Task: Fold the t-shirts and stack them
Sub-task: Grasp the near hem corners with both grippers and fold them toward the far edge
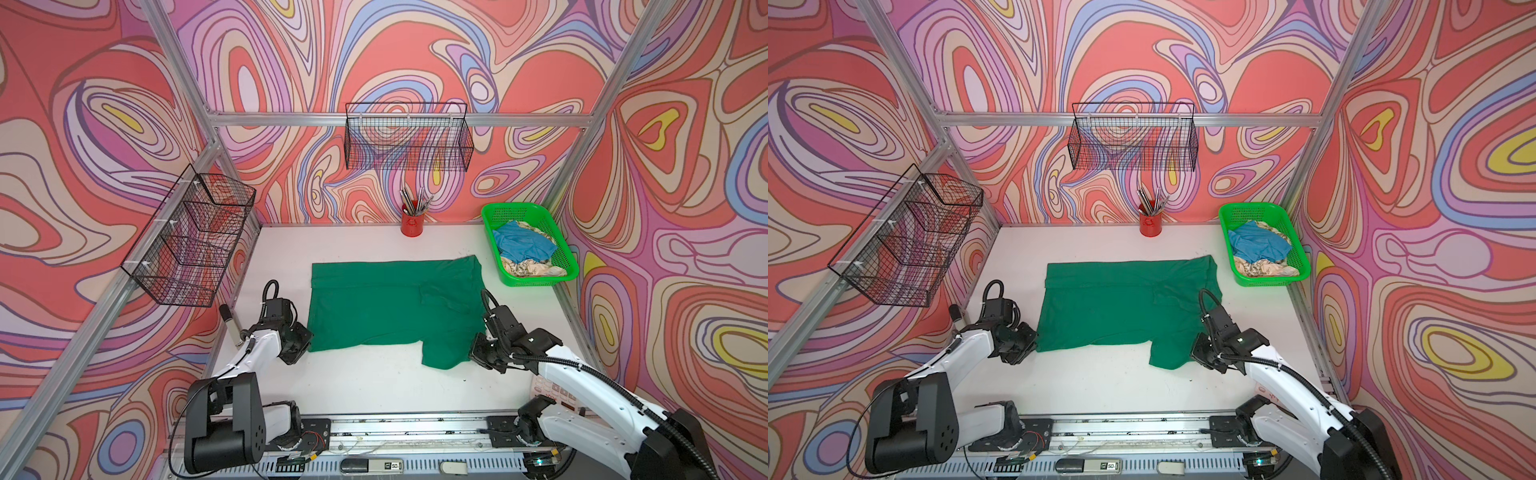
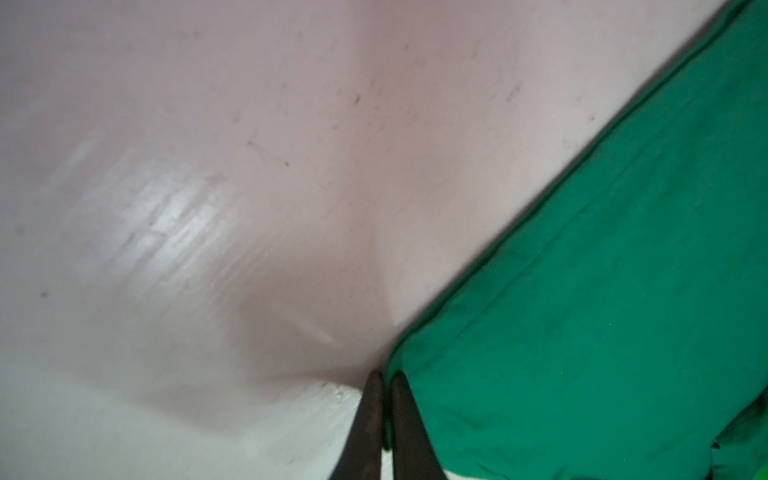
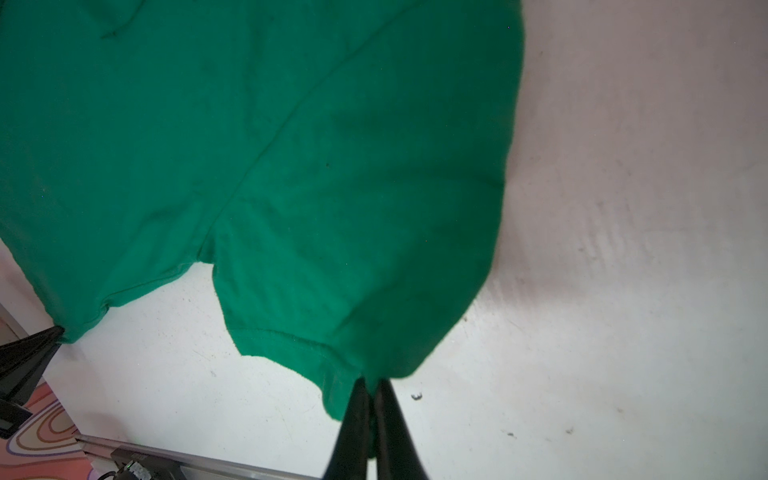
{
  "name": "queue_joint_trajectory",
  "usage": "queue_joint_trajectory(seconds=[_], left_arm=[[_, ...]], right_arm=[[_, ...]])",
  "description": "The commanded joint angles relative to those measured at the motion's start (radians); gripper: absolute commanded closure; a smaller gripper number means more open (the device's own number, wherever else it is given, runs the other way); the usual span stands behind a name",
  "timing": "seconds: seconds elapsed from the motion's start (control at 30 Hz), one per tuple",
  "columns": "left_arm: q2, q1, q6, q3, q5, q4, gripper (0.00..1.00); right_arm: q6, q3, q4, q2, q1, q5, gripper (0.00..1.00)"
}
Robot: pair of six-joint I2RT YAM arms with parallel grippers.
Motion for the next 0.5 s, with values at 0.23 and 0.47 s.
queue_joint_trajectory(seconds=[0.23,0.47], left_arm=[[-0.078,0.007,-0.034,0.074,0.038,-0.079,1.00],[0.003,0.006,-0.031,0.210,0.088,-0.054,1.00]], right_arm=[[-0.014,0.095,-0.037,0.019,0.005,0.062,1.00],[-0.118,0.212,-0.036,0.117,-0.063,0.073,1.00]])
